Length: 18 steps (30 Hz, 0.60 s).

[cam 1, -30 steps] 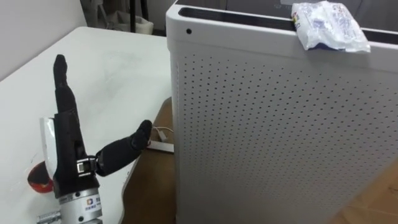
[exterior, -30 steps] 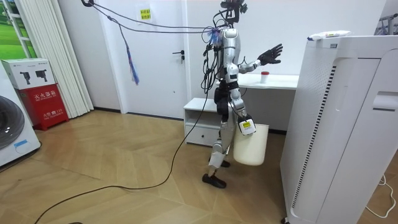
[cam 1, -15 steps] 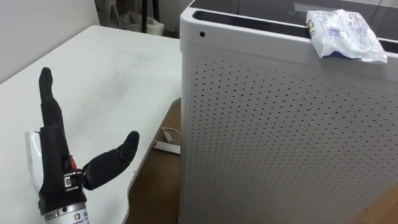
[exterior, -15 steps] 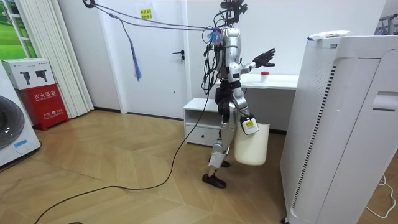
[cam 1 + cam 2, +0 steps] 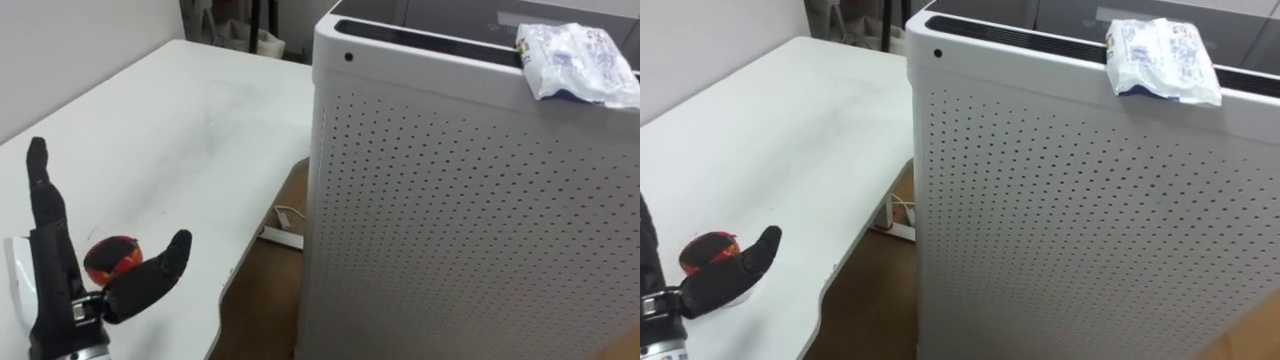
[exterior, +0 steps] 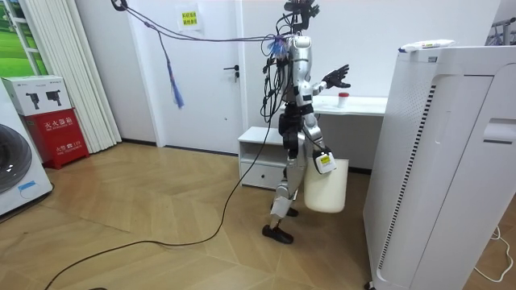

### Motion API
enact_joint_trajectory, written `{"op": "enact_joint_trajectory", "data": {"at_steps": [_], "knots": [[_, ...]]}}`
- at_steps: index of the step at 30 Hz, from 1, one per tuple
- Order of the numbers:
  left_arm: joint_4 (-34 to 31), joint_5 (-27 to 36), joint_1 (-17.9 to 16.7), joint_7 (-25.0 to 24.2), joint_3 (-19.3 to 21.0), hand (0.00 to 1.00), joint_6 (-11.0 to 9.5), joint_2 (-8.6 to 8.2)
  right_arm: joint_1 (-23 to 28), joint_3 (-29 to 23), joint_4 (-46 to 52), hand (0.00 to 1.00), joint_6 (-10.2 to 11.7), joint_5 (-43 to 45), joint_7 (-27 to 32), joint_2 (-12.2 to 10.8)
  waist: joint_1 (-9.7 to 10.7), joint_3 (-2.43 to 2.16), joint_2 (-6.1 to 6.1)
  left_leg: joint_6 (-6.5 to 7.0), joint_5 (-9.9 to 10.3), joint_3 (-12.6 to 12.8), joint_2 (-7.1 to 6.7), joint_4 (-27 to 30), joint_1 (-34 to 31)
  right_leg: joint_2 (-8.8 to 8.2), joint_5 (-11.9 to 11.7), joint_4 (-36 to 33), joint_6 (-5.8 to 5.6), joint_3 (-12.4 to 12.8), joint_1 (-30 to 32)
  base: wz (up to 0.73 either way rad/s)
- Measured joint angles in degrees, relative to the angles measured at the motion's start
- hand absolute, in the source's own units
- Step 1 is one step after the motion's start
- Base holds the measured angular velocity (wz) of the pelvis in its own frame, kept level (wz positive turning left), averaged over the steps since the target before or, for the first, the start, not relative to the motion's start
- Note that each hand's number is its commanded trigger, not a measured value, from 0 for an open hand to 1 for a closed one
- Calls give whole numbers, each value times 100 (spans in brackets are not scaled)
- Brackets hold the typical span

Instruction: Pick garbage

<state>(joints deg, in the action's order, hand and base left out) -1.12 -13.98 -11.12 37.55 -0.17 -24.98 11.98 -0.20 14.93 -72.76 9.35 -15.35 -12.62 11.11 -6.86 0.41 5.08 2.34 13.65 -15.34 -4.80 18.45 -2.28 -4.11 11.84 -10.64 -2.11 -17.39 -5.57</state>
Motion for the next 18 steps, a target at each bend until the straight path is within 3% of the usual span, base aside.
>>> {"op": "enact_joint_trajectory", "data": {"at_steps": [12, 18], "knots": [[45, -13, -124, 64, -7, 0, 0, 8, 166, -37, 192, 100, -8, 13, -1, -1, -108, 10, 28, -24, -14, -60, -3, -64, 0, 6, -7, 1, 12, -62, -30, 2], [814, 111, -126, 67, -75, 0, 7, 17, 174, -39, 392, 100, -71, 19, -13, 2, -115, 12, 54, -52, -31, -65, 8, -69, -100, 25, -16, -1, 27, -62, 68, 0]]}}
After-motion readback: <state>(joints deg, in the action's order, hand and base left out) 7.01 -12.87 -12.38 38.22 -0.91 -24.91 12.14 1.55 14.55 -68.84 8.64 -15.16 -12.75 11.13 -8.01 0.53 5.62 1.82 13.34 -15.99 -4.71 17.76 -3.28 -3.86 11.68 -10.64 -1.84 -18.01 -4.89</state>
